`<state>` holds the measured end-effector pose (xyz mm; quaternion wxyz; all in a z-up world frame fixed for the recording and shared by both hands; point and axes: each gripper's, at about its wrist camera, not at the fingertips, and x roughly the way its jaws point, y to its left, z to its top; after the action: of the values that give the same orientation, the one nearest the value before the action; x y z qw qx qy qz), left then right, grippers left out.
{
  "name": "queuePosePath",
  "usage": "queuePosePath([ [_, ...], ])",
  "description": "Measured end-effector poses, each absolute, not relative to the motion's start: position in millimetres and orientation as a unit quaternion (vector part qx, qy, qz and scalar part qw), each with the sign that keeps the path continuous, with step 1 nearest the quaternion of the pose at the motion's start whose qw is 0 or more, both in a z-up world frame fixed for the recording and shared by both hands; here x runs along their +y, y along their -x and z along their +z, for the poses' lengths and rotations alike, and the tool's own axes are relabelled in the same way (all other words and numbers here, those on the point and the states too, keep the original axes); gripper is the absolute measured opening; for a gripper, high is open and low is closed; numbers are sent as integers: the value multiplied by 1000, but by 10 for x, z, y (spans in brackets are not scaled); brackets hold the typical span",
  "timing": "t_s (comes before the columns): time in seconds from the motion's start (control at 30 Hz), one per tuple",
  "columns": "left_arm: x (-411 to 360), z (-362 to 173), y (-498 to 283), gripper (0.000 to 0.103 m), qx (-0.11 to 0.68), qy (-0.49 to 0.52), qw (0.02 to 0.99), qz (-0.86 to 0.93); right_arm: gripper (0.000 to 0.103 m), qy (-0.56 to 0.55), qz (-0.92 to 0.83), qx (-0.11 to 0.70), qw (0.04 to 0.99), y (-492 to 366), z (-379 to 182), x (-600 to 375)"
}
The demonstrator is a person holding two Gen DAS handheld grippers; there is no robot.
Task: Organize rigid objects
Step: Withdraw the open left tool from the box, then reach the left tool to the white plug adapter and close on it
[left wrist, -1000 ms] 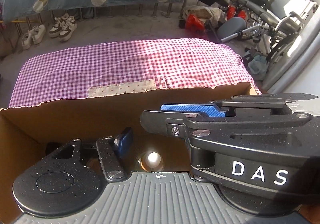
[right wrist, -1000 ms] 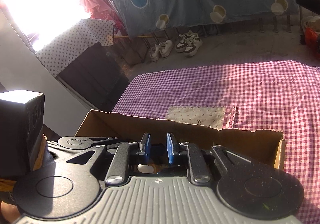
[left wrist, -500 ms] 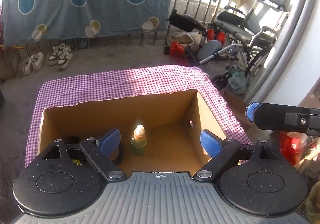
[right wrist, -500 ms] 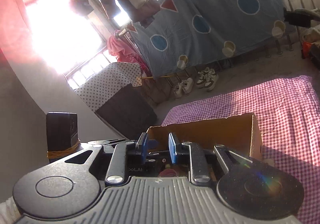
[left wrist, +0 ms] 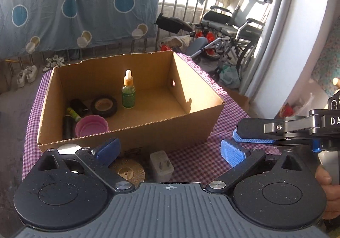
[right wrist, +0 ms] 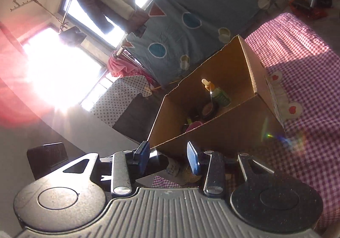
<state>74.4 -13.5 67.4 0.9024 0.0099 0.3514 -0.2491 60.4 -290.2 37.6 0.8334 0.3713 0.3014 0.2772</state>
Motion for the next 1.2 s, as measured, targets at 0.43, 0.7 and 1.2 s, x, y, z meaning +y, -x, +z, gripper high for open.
queuePosePath([
  [0.43,-366,72,-622,96,335,-80,909,-235,42,-396,237,364,809,-915,-157,-2773],
  [0.7,-422,-36,-814,74,339,-94,905,-238,41,-425,221,386,788,-1195,-407,-2697],
  [1.2,-482,-119,-982,54,374,-75,894,-235,33,-430,209,412,775,-1607,-645,-2495],
])
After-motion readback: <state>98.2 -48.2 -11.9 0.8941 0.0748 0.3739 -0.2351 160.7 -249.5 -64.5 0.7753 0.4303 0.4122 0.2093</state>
